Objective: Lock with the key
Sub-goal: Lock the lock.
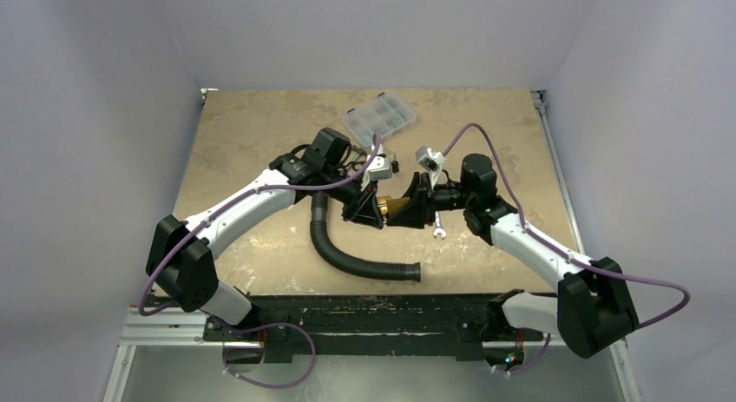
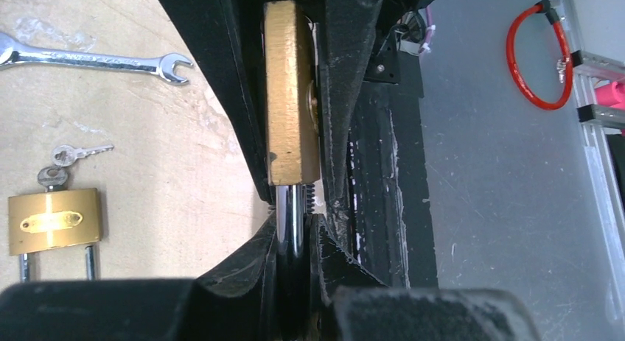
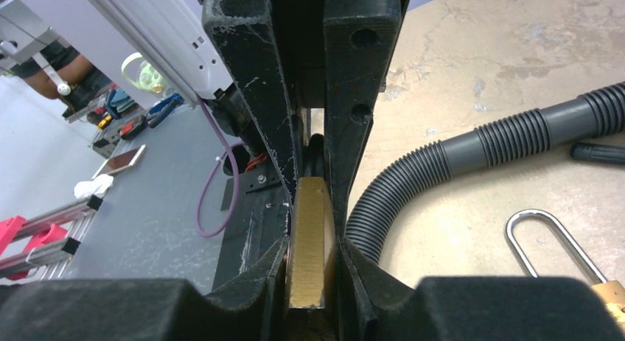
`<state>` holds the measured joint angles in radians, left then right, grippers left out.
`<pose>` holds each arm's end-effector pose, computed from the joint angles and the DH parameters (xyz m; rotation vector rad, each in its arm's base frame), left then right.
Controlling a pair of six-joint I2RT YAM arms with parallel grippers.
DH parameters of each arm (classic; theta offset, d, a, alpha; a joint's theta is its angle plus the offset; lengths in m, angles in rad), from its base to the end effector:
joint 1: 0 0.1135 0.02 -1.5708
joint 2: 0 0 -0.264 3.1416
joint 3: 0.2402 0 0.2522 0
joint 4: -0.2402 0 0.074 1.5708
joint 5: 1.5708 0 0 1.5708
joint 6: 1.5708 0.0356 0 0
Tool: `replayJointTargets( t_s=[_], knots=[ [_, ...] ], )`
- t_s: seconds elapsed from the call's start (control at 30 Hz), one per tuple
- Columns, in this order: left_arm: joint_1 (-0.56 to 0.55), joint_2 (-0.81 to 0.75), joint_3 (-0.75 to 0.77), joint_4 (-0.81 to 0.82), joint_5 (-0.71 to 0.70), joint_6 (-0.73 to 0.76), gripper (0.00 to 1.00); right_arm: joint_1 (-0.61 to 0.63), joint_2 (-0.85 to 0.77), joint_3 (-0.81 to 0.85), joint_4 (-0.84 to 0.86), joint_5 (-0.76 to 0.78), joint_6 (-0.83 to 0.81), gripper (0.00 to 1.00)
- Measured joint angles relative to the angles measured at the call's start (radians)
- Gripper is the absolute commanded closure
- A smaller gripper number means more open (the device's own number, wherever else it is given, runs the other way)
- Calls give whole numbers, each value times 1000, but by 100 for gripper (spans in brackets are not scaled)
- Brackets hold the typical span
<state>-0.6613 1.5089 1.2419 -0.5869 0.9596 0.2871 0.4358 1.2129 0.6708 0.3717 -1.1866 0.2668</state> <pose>0.2329 -0.2182 0.2991 1.4435 1.8343 -1.3310 0.2167 0.1373 0.2710 -1.0662 1.5543 1.5128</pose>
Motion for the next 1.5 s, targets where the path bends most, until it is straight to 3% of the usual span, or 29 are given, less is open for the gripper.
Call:
replayJointTargets(
  t_s=[0.1,0.23,0.37,0.47,0.53,0.67,0.77,0.9,1.03,1.17,1.3,1.5],
  knots=[
    [0,0,0,2,-10,-15,100,-2,6,-4,12,10,13,98],
    [0,0,0,3,-13,-16,100,-2,6,-5,18,9,22,100],
    [3,0,1,-1,-13,-6,59,-8,6,-2,8,9,20,100],
    [25,0,37,-36,-5,29,42,-33,11,12,-40,-19,10,100],
    [57,0,77,-59,15,53,37,-59,12,13,-43,-30,23,100],
    [151,0,108,-79,86,72,34,-133,13,10,95,-41,161,100],
    [200,-5,84,-27,112,21,34,-161,29,-6,326,-43,349,100],
    [213,-64,-42,205,122,-211,33,-160,92,-39,656,-49,618,100],
    [209,-105,-129,477,134,-478,33,-159,152,-45,865,-55,800,100],
    [209,-111,-134,641,137,-615,36,-160,153,-55,936,-53,865,100],
    [209,-121,-175,779,140,-727,50,-159,130,-68,916,-37,858,100],
    [193,-119,-210,901,145,-847,48,-159,73,-74,800,-22,773,100]
  ],
)
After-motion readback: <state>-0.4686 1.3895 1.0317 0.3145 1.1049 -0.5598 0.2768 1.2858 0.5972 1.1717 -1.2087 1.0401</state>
